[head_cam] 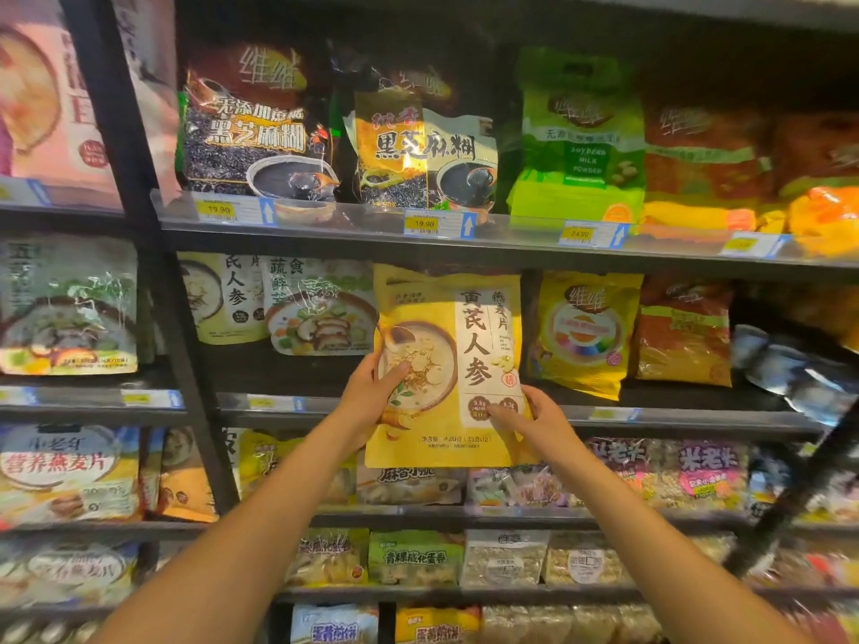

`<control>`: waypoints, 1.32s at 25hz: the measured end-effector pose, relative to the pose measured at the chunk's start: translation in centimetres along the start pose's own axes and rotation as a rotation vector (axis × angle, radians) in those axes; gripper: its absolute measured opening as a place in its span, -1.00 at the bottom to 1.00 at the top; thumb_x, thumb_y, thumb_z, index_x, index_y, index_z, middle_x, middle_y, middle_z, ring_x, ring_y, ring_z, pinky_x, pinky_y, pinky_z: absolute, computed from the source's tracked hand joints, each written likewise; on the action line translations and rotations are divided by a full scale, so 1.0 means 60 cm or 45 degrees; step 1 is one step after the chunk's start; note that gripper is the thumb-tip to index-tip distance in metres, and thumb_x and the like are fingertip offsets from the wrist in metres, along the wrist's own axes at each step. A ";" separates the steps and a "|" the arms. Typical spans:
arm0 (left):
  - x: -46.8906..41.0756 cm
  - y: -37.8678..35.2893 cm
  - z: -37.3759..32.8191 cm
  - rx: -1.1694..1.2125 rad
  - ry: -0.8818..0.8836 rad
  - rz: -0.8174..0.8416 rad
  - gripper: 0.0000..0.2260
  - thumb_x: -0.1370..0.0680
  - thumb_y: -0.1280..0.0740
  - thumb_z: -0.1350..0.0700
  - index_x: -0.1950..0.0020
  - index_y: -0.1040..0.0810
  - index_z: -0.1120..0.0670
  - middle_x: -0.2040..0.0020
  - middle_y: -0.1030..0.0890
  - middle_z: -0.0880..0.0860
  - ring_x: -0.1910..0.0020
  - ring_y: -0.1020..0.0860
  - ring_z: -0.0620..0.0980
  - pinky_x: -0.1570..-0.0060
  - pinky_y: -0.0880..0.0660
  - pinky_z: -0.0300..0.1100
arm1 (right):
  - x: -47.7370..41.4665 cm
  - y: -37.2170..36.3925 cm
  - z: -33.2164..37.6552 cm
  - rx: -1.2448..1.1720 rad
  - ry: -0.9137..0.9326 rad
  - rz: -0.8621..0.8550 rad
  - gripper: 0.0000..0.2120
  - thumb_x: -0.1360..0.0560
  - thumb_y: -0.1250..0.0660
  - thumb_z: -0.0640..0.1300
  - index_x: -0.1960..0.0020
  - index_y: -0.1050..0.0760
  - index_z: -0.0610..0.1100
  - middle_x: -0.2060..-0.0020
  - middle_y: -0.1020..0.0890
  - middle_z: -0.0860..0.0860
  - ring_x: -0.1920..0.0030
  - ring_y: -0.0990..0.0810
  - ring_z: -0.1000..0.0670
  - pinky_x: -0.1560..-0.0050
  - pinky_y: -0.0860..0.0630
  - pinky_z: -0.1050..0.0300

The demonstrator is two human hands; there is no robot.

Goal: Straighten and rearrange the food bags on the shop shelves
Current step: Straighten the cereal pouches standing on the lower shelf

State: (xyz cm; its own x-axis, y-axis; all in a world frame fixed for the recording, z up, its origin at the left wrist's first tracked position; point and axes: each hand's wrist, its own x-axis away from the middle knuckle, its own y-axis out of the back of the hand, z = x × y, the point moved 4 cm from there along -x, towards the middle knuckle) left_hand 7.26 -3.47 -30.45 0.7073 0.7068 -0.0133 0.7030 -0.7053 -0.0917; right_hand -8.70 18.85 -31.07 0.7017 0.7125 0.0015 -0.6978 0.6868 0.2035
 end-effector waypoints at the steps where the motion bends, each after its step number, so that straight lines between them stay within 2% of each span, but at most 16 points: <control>1: 0.020 -0.005 0.006 0.009 0.028 0.015 -0.56 -0.62 -0.41 -0.04 -0.48 -0.45 -0.04 -0.36 -0.61 0.05 0.04 -0.75 -0.04 0.25 -0.73 0.00 | 0.020 0.002 -0.009 -0.047 -0.027 0.027 -0.54 -0.48 -0.54 0.07 -0.32 -0.52 0.01 -0.15 -0.73 0.08 -0.11 -0.72 0.05 -0.11 -0.66 0.05; 3: 0.063 -0.019 0.019 0.007 0.059 0.059 -0.63 -0.63 -0.40 -0.05 -0.43 -0.46 -0.06 -0.30 -0.65 0.02 0.04 -0.75 -0.10 0.20 -0.71 0.02 | 0.058 0.002 -0.032 -0.148 -0.085 0.093 -0.63 -0.53 -0.48 0.01 -0.30 -0.57 -0.04 -0.11 -0.76 0.04 -0.12 -0.74 0.00 -0.19 -0.64 -0.05; 5: 0.104 -0.031 0.036 0.017 0.064 0.086 -0.64 -0.64 -0.39 -0.03 -0.43 -0.46 -0.07 -0.28 -0.65 -0.02 -0.01 -0.74 -0.12 0.21 -0.71 -0.02 | 0.094 0.005 -0.056 -0.171 -0.120 0.089 -0.62 -0.51 -0.49 0.00 -0.29 -0.59 -0.05 -0.10 -0.76 0.04 -0.12 -0.74 0.00 -0.25 -0.61 -0.08; 9: 0.174 -0.049 0.077 0.074 0.040 0.076 -0.69 -0.64 -0.38 0.08 -0.39 -0.51 -0.08 -0.29 -0.68 0.02 -0.21 -0.69 -0.01 -0.18 -0.65 0.04 | 0.160 0.011 -0.106 -0.186 -0.121 0.057 -0.54 -0.40 -0.55 0.03 -0.27 -0.58 0.02 -0.12 -0.75 0.05 -0.13 -0.73 0.02 -0.22 -0.63 -0.06; 12: 0.239 -0.061 0.108 0.051 0.042 -0.038 -0.74 -0.64 -0.40 0.09 -0.32 -0.55 -0.10 -0.24 -0.70 0.01 -0.18 -0.70 -0.02 -0.13 -0.66 -0.05 | 0.216 0.022 -0.128 -0.174 -0.104 0.073 -0.61 -0.47 -0.54 -0.07 -0.27 -0.55 0.08 -0.10 -0.76 0.09 -0.07 -0.74 0.10 0.05 -0.65 0.24; 15: 0.292 -0.070 0.137 0.078 0.040 -0.092 -0.72 -0.62 -0.43 0.02 -0.32 -0.58 -0.19 -0.27 -0.68 -0.02 -0.23 -0.67 0.01 -0.21 -0.64 0.11 | 0.257 0.038 -0.147 -0.151 -0.088 0.079 -0.60 -0.47 -0.55 -0.11 -0.27 -0.55 0.06 -0.05 -0.76 0.15 -0.04 -0.74 0.13 0.13 -0.64 0.29; 17: 0.321 -0.079 0.148 0.071 0.035 -0.110 -0.69 -0.61 -0.43 -0.04 -0.34 -0.57 -0.26 -0.30 -0.66 -0.06 -0.27 -0.65 0.01 -0.24 -0.62 0.15 | 0.281 0.049 -0.149 -0.149 -0.077 0.073 -0.62 -0.46 -0.56 -0.12 -0.22 -0.56 0.08 0.04 -0.75 0.26 0.03 -0.73 0.21 0.18 -0.62 0.34; 20: 0.359 -0.094 0.145 0.085 0.020 -0.154 -0.63 -0.62 -0.42 -0.01 -0.41 -0.53 -0.24 -0.32 -0.66 -0.10 -0.29 -0.64 -0.01 -0.26 -0.61 0.12 | 0.301 0.061 -0.157 -0.130 -0.081 0.114 -0.58 -0.45 -0.56 -0.07 -0.27 -0.56 0.02 -0.05 -0.76 0.13 -0.01 -0.74 0.15 0.17 -0.64 0.30; 23: 0.387 -0.096 0.138 0.095 -0.005 -0.183 -0.60 -0.63 -0.40 0.05 -0.46 -0.50 -0.18 -0.31 -0.67 -0.09 -0.27 -0.65 -0.03 -0.27 -0.61 0.08 | 0.311 0.061 -0.154 -0.147 -0.056 0.137 -0.62 -0.46 -0.55 -0.09 -0.24 -0.56 0.04 0.01 -0.77 0.17 0.03 -0.75 0.14 0.21 -0.63 0.29; 26: 0.408 -0.072 0.133 0.082 0.000 -0.237 -0.60 -0.63 -0.41 0.01 -0.46 -0.49 -0.21 -0.35 -0.64 -0.07 -0.33 -0.62 0.00 -0.31 -0.58 0.11 | 0.307 0.039 -0.150 -0.142 -0.046 0.208 -0.63 -0.47 -0.54 -0.13 -0.23 -0.55 0.04 0.05 -0.77 0.18 0.06 -0.75 0.15 0.23 -0.63 0.29; 30: 0.444 -0.015 0.115 0.111 -0.027 -0.349 -0.65 -0.66 -0.36 0.11 -0.43 -0.49 -0.14 -0.26 -0.69 -0.08 -0.19 -0.68 -0.11 -0.05 -0.66 -0.22 | 0.294 -0.029 -0.127 -0.105 -0.004 0.333 -0.64 -0.49 -0.53 -0.11 -0.24 -0.56 0.03 -0.03 -0.74 0.16 0.08 -0.72 0.25 0.26 -0.60 0.36; 31: 0.451 0.003 0.113 0.112 -0.027 -0.376 -0.66 -0.66 -0.36 0.11 -0.41 -0.49 -0.16 -0.24 -0.69 -0.10 -0.15 -0.69 -0.15 -0.02 -0.65 -0.26 | 0.291 -0.048 -0.124 -0.103 0.001 0.363 -0.64 -0.48 -0.53 -0.10 -0.24 -0.55 0.04 -0.03 -0.73 0.16 0.10 -0.72 0.26 0.27 -0.59 0.36; 33: 0.464 0.046 0.110 0.093 -0.028 -0.428 -0.65 -0.64 -0.39 0.06 -0.40 -0.48 -0.20 -0.26 -0.67 -0.14 -0.17 -0.67 -0.20 -0.11 -0.64 -0.22 | 0.285 -0.095 -0.116 -0.093 0.026 0.426 -0.58 -0.44 -0.56 -0.04 -0.26 -0.55 0.04 -0.04 -0.74 0.14 0.07 -0.73 0.23 0.25 -0.61 0.33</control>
State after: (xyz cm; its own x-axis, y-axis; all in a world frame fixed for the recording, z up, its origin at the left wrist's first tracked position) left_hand 28.42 14.62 -37.63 0.4347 0.9005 0.0084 0.8887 -0.4274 -0.1657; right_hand 6.26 28.14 -39.02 0.4293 0.9024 0.0363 -0.8979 0.4221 0.1247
